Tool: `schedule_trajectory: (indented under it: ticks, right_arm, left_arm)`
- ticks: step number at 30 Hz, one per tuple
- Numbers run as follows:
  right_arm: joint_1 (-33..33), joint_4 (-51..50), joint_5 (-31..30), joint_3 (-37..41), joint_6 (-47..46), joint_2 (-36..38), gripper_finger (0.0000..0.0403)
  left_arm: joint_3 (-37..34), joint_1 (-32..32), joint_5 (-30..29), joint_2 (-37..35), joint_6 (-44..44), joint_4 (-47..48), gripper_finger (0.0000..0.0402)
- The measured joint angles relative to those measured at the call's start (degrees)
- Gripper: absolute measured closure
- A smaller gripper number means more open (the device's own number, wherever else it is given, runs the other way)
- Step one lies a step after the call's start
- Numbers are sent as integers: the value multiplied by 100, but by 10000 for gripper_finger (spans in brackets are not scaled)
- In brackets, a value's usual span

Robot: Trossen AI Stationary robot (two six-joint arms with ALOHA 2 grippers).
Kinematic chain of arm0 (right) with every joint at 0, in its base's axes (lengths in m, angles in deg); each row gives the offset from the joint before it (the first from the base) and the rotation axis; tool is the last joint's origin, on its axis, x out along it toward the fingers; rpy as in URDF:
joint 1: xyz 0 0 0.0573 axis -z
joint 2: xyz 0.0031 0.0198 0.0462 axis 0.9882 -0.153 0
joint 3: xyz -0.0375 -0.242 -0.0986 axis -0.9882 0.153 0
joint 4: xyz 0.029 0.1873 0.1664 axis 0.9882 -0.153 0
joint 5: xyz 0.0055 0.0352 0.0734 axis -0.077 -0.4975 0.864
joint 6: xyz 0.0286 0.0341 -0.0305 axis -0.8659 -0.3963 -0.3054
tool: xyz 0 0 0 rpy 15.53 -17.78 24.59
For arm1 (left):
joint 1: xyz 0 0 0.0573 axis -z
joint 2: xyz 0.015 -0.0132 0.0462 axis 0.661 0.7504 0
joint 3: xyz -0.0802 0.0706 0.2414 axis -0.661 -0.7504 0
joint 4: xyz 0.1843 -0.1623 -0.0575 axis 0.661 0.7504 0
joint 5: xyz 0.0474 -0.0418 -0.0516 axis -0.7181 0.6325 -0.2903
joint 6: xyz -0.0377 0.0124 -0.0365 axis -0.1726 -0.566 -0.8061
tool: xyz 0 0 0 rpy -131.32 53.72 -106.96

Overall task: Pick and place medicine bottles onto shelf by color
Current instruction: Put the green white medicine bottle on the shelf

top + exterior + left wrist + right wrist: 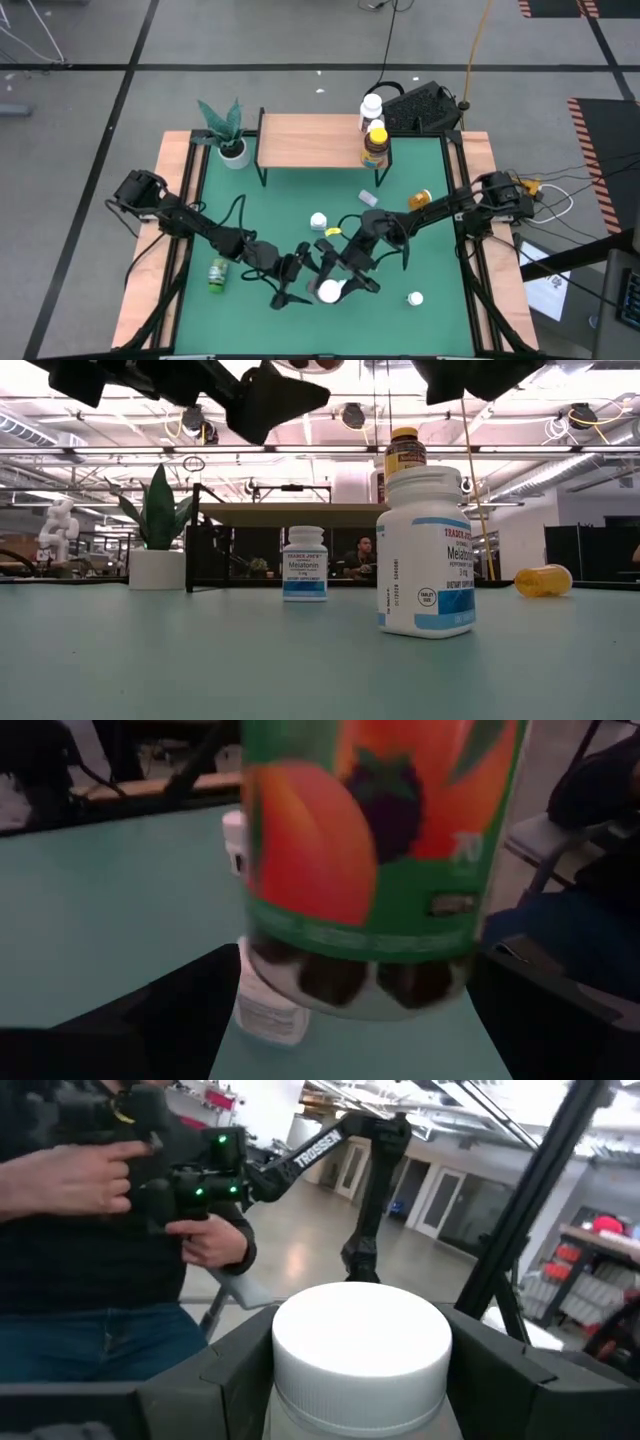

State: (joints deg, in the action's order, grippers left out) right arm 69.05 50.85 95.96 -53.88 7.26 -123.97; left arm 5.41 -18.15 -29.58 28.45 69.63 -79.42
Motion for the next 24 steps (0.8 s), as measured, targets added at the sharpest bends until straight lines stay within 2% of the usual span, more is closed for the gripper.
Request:
schedule_trajectory:
  ticks: [8, 15, 18, 23, 24]
  right_arm:
    - [-129, -533, -812, 72, 1002, 0, 170]
    - [-155, -447, -876, 72, 1126, 0, 171]
    - [-153, -437, -878, 72, 1117, 0, 170]
    - [-148, -437, -897, 76, 948, 0, 171]
    - [-148, -438, -907, 76, 866, 0, 168]
  left_arm:
    - [1, -11, 150, -2, 81, -127, 23]
    - [6, -3, 187, -2, 98, -106, 25]
    - [10, -4, 123, -4, 99, -36, 49]
    - [12, -6, -83, -7, 100, 94, 121]
    - [13, -11, -111, -7, 100, 120, 122]
